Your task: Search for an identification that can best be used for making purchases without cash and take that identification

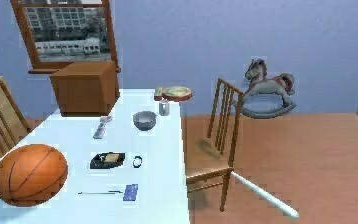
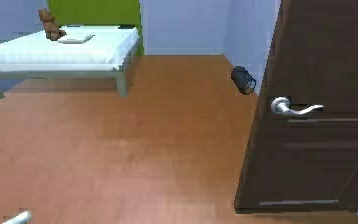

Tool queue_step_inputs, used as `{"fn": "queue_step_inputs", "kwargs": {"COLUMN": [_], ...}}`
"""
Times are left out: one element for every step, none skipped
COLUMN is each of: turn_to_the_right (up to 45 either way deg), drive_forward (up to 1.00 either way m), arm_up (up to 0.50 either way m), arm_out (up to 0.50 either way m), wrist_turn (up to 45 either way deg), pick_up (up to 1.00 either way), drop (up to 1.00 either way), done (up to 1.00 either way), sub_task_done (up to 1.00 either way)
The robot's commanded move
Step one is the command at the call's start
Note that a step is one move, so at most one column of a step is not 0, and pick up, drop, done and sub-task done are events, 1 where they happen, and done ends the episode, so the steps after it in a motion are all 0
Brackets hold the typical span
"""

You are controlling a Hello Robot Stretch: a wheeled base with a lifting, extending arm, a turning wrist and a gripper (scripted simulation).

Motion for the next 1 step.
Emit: {"fn": "queue_step_inputs", "kwargs": {"turn_to_the_right": [-45.0], "drive_forward": [0.0], "arm_up": [0.0], "arm_out": [0.0], "wrist_turn": [0.0], "pick_up": [0.0], "drop": [0.0], "done": [0.0], "sub_task_done": [0.0]}}
